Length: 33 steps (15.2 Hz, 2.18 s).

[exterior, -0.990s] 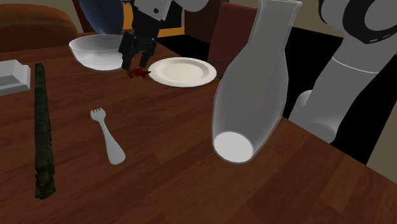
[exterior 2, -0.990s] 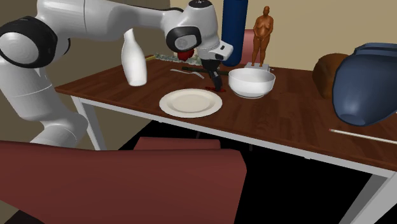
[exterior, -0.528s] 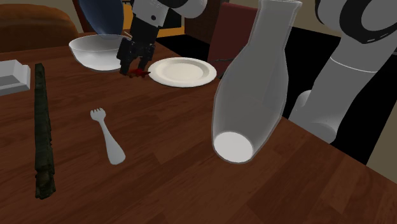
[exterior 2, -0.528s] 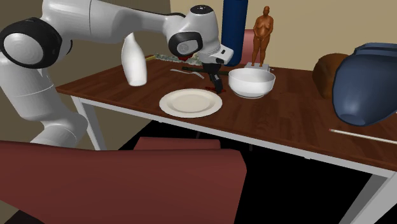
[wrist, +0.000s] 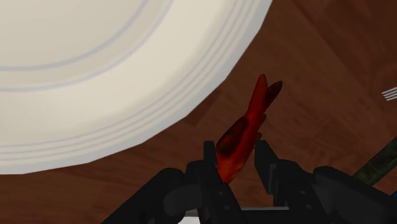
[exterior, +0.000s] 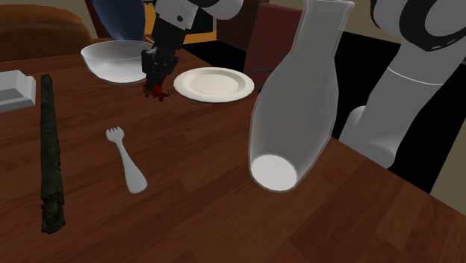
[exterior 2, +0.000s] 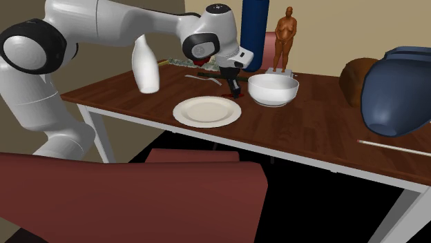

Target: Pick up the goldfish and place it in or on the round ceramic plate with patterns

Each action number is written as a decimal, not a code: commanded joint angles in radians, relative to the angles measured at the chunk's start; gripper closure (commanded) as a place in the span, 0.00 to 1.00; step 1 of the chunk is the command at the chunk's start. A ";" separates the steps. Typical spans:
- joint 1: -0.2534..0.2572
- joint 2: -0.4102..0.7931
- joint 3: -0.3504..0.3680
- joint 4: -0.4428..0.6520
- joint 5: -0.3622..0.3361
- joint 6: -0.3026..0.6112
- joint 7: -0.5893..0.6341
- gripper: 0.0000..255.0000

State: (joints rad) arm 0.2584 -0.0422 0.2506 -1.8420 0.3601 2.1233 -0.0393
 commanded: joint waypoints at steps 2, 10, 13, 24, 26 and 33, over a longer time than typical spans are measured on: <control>-0.001 0.003 -0.001 -0.007 -0.001 -0.002 -0.002 1.00; -0.003 0.003 -0.002 0.061 -0.013 -0.065 0.022 1.00; -0.004 0.006 -0.003 0.103 -0.020 -0.104 0.035 1.00; -0.023 -0.046 -0.025 0.158 -0.011 -0.218 0.029 1.00; -0.038 -0.115 -0.049 0.085 0.013 -0.226 -0.012 1.00; -0.076 -0.328 -0.145 -0.121 0.055 -0.283 -0.146 1.00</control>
State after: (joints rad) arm 0.1868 -0.3388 0.1192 -1.9342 0.4118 1.8509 -0.1669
